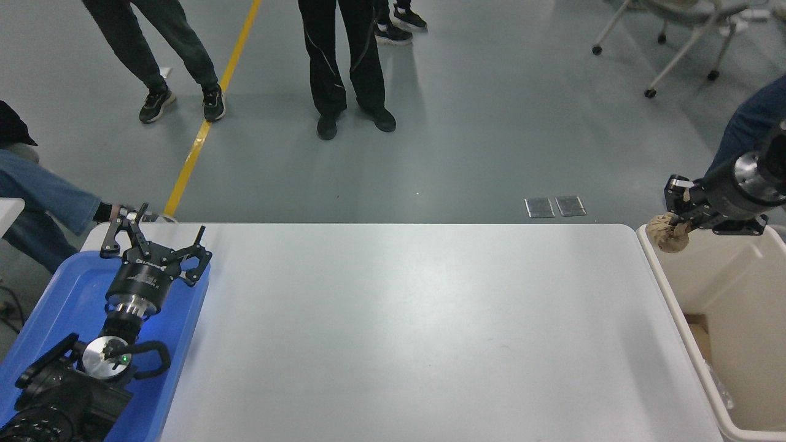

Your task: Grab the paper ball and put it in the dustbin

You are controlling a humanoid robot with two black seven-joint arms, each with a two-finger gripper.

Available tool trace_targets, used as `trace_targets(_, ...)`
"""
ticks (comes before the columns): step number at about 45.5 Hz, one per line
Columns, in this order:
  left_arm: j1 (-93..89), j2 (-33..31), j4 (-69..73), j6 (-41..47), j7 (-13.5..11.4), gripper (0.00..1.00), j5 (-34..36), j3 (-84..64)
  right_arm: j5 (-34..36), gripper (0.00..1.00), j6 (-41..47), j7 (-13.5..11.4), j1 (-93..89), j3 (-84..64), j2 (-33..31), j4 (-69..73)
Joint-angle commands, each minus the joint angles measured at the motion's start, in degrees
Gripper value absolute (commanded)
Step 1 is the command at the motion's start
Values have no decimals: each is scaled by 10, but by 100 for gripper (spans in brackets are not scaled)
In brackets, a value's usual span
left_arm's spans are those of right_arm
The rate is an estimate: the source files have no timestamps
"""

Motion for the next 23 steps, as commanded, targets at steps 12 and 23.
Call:
trace_targets(12, -1, -1, -1, 0, 0, 99, 0, 0, 25, 0, -217, 3, -300, 35, 177, -333)
trace_targets(23, 0, 0, 0, 0, 0, 99, 0, 0, 29, 0, -302, 5, -366, 107, 199, -358)
